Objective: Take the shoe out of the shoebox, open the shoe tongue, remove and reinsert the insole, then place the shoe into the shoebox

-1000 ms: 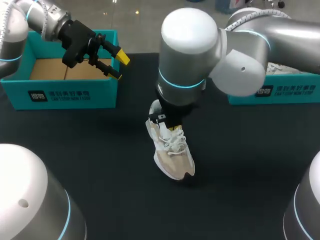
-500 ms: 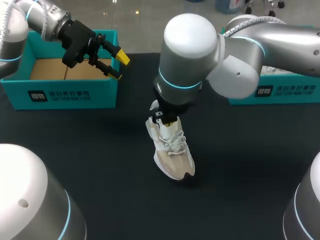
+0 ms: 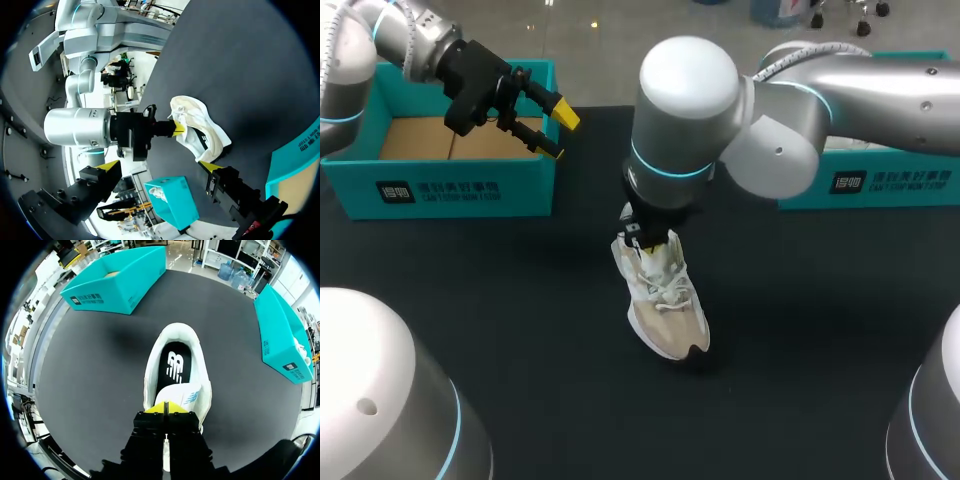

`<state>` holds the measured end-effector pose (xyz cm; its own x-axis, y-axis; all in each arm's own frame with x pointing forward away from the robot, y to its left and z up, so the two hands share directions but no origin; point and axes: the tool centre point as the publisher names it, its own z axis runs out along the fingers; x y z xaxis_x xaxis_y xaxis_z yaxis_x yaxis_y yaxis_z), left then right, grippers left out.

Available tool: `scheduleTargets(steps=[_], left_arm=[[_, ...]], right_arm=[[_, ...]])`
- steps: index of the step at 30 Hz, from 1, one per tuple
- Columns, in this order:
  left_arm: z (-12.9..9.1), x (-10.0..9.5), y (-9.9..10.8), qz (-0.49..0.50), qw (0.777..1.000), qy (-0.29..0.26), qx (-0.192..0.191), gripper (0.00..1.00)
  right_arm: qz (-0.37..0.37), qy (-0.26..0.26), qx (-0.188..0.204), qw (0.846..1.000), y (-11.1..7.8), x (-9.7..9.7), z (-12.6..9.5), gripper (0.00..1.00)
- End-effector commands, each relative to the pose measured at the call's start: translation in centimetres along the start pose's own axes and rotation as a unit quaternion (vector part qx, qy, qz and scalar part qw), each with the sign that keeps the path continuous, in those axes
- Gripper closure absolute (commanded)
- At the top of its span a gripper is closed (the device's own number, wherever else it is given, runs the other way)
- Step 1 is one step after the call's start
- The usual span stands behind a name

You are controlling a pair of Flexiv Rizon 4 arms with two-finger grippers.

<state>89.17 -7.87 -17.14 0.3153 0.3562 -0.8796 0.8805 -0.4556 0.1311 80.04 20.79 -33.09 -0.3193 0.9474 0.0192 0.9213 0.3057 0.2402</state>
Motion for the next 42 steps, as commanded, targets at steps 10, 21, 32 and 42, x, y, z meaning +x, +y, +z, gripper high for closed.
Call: scheduleTargets(steps=[10, 21, 32, 42], left_arm=[[0.0, 0.0, 0.0, 0.001, 1.0, 0.002, 0.001, 0.0], [0.0, 0.0, 0.0, 0.001, 1.0, 0.002, 0.001, 0.0], [0.0, 0.0, 0.0, 0.001, 1.0, 0.002, 0.001, 0.0], [0.0, 0.0, 0.0, 0.001, 1.0, 0.002, 0.001, 0.0]], right_arm=[[-0.011, -0.005, 0.014, 1.0, -1.2, 0.8, -0.6, 1.0], [-0.014, 0.0, 0.03, 0.999, -1.8, 1.4, 1.0, 1.0], [-0.001, -0.018, 0.046, 0.999, -1.7, 0.3, 2.4, 1.0], [0.025, -0.022, 0.001, 0.999, -0.7, -0.8, -0.2, 1.0]])
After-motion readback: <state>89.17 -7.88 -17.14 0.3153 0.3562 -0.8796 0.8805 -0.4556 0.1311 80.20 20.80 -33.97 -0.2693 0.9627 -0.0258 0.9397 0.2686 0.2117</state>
